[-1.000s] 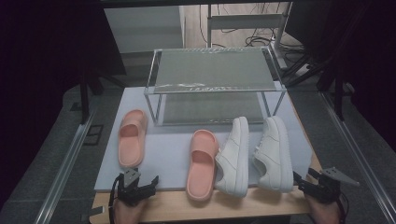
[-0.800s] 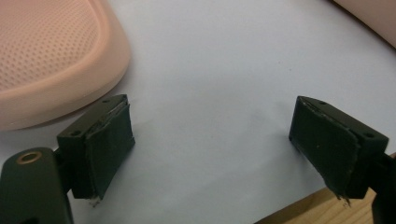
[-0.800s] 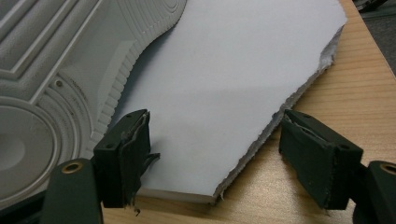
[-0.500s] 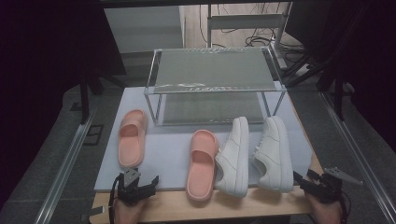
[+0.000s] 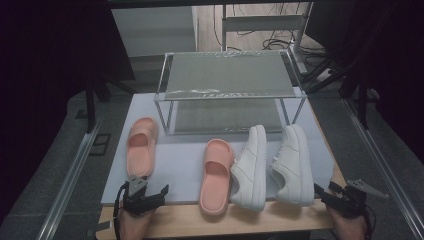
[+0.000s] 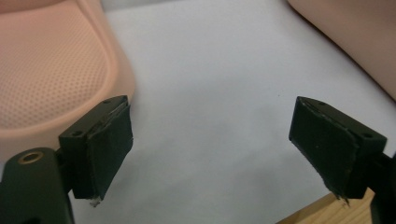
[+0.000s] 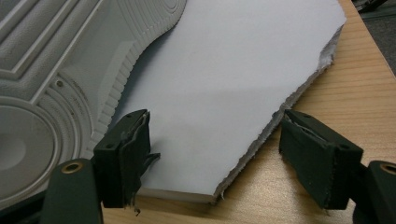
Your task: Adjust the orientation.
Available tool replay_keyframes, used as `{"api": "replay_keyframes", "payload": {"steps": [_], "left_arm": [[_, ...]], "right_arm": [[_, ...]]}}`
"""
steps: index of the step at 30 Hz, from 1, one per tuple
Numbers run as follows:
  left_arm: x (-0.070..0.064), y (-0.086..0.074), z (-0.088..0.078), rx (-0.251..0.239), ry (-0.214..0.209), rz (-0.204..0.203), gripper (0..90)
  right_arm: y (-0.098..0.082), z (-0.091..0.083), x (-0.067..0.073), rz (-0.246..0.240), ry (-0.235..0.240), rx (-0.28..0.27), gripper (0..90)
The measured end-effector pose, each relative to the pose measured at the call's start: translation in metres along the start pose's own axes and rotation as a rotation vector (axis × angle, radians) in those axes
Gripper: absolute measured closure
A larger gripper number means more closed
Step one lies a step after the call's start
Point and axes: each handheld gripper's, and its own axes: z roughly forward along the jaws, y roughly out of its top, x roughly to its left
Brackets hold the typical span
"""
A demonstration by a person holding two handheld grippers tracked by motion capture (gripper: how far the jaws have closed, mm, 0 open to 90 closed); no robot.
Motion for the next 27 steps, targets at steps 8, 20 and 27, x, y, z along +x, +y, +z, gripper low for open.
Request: {"api": "replay_keyframes", "payload": {"steps": [8, 20, 27], "left_arm": [[0.006, 0.011, 0.002, 0.019, -0.005, 0.003, 13.7], [0.024, 0.029, 0.004, 0.016, 0.01, -0.012, 24.4], [0.035, 0.034, 0.009, 0.023, 0.006, -0.023, 33.1]], "right_arm": [[0.0, 0.0, 0.0, 0.003, 0.001, -0.001, 25.3], [-0.001, 0.0, 0.0, 0.003, 0.002, -0.004, 25.3], [-0.001, 0.0, 0.0, 0.004, 0.003, -0.005, 25.2]]}}
